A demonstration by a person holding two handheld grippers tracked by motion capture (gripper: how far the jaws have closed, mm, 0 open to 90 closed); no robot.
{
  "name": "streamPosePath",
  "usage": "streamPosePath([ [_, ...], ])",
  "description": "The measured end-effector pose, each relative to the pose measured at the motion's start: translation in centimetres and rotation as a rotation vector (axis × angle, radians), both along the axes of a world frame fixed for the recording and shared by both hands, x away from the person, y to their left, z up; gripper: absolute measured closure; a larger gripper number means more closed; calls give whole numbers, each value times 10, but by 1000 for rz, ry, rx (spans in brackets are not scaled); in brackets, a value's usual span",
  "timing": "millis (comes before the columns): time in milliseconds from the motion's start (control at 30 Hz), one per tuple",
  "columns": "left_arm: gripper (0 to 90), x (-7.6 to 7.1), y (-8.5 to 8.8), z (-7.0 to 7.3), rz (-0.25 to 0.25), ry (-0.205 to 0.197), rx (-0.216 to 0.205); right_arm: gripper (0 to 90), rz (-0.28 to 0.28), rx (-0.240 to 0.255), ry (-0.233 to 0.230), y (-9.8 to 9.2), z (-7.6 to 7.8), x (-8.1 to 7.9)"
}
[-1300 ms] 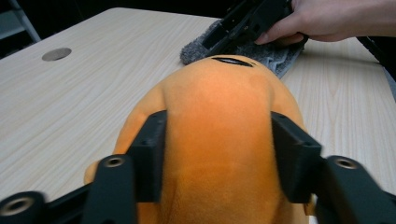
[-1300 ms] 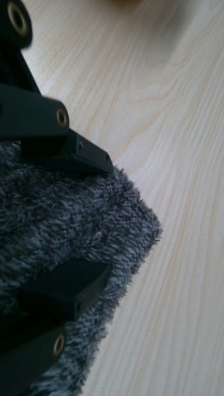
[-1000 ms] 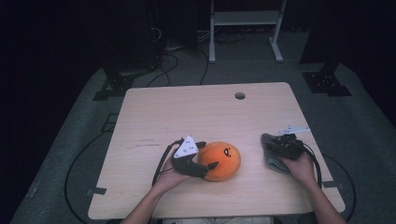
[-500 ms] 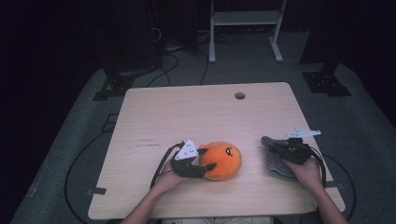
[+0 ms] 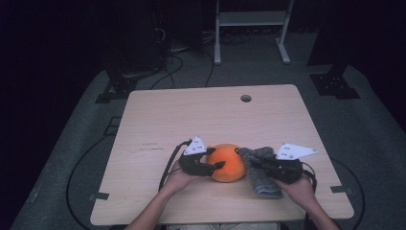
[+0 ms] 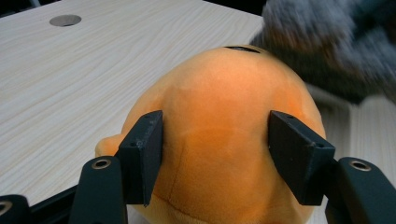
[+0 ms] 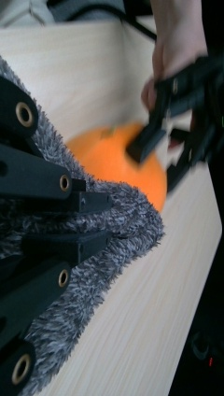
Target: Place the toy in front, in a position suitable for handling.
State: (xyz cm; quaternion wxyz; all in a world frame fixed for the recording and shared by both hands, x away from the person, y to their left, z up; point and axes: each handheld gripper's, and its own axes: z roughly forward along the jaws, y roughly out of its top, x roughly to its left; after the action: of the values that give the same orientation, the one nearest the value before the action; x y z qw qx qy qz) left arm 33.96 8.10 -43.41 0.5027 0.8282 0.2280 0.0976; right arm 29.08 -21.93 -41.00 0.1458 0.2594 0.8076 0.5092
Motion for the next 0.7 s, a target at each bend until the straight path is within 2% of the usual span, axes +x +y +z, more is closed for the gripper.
streamPosePath([
  [133, 373, 0, 2, 0, 5, 10, 11, 814, 52, -83, -30, 29, -7, -1],
  [200, 372, 1, 4, -1, -3, 10, 11, 815, 48, -99, -40, 31, -9, -1],
  [267, 371, 1, 5, -2, -8, 14, 4, 816, 26, -111, -37, 25, -12, 1],
  [333, 368, 1, 6, -2, -15, 8, 7, 816, -24, -113, 3, 9, -19, 4],
  [467, 366, -3, 6, -3, -21, -4, 12, 816, -62, -108, 34, -5, -24, 6],
  [500, 366, -4, 6, -4, -20, -5, 12, 816, -58, -95, 28, -6, -22, 5],
  [533, 367, -5, 6, -4, -21, -7, 12, 817, -20, -47, 10, -2, -16, 0],
  [567, 367, -5, 5, -5, -28, -13, 11, 817, -20, -47, 10, -2, -16, 0],
  [633, 368, -6, 3, -6, -41, -24, 14, 817, 24, -25, -10, 11, -10, -4],
  [700, 370, -7, 1, -6, -45, -33, 20, 817, 49, -48, -35, 26, -6, -7],
])
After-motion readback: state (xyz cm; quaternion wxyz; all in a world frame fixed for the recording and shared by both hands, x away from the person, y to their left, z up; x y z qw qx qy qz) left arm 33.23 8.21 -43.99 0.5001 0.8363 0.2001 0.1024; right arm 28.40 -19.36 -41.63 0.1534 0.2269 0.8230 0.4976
